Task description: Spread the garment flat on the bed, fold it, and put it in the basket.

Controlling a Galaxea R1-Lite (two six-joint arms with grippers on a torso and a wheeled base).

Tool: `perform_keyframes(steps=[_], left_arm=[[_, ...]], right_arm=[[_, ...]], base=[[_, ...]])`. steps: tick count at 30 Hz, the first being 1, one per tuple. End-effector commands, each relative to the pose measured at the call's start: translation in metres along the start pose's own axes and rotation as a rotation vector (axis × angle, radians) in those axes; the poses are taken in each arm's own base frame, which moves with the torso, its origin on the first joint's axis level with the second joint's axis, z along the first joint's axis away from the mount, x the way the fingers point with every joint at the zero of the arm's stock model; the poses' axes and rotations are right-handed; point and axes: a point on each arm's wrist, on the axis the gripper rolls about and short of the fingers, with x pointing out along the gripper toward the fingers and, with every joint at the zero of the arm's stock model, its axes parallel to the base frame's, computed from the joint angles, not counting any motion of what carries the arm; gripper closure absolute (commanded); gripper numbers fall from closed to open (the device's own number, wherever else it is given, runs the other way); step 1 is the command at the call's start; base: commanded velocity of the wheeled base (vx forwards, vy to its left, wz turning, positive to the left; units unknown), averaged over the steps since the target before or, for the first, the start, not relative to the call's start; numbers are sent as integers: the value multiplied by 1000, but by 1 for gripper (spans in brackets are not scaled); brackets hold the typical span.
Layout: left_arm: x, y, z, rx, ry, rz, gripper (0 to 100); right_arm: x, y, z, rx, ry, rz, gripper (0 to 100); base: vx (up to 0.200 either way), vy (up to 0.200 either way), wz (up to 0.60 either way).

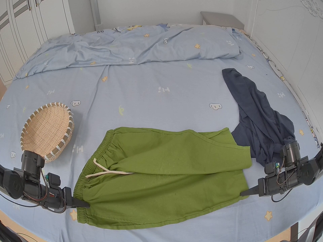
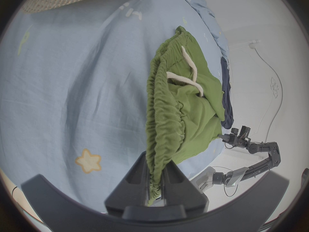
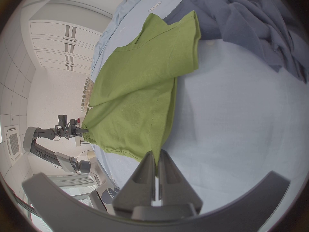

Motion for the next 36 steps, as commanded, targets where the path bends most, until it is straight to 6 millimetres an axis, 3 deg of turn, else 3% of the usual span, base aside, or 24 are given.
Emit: perform_keyframes(steps=[1,8,14,21,36], left_arm=[[-1,1,-1,-1,2,3,100],[-17,7,-17,37,108,45,100],[-24,18,-21,66,99,61,100],[-19,20,-23,83,132,57,100],[-7,29,-16,100,186,52,100]], right_arm=[[-6,3,-6,0,-4,-2,100],[-24,18,-31,-24,-15,2,100],[-28,21,-51,17,72,-7,100],[-27,18,-71,46,132,-12,100],[-28,14,-90,84,174,-23,100]], base=[[0,0,0],[0,0,0],[0,0,0],[0,0,0],[0,0,0]])
